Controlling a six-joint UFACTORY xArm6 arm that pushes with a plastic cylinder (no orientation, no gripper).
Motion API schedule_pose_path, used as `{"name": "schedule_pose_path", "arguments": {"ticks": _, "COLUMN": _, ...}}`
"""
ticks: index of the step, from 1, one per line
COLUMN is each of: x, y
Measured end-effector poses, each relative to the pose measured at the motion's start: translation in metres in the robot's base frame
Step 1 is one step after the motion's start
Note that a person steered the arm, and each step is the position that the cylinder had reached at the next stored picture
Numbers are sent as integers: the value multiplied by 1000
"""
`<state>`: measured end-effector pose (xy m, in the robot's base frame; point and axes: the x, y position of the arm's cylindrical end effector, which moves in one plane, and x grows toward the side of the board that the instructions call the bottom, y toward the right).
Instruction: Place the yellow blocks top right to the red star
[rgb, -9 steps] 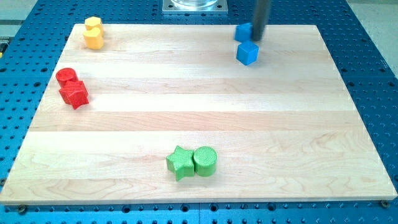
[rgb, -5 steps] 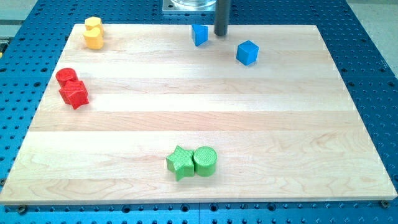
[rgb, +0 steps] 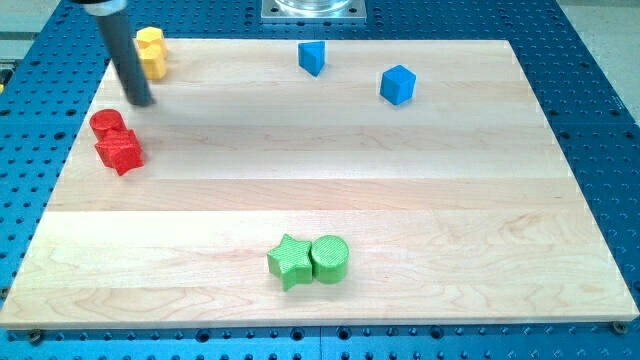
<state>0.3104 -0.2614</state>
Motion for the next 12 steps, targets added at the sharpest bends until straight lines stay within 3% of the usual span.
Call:
{"name": "schedule_pose_path", "arguments": {"ticks": 1, "x": -75, "y": -19}}
{"name": "schedule_pose_path", "arguments": {"ticks": 2, "x": -118, "y": -24}}
{"name": "schedule_pose_path", "arguments": {"ticks": 3, "x": -119, "y": -18}}
{"name": "schedule_pose_path", "arguments": {"ticks": 5, "x": -79, "y": 22}}
{"name": "schedule_pose_path", "arguments": {"ticks": 6, "x": -118, "y": -4}}
{"name": "schedule_pose_path", "arguments": {"ticks": 7, "x": -119, "y": 27}}
{"name": "schedule_pose_path", "arguments": {"ticks": 9, "x": -39, "y": 99}}
{"name": "schedule_pose_path", "arguments": {"ticks": 10, "x": -116, "y": 77}}
{"name": "schedule_pose_path", "arguments": {"ticks": 11, "x": -106, "y": 8}}
{"name": "schedule_pose_path", "arguments": {"ticks": 12, "x": -72, "y": -1}}
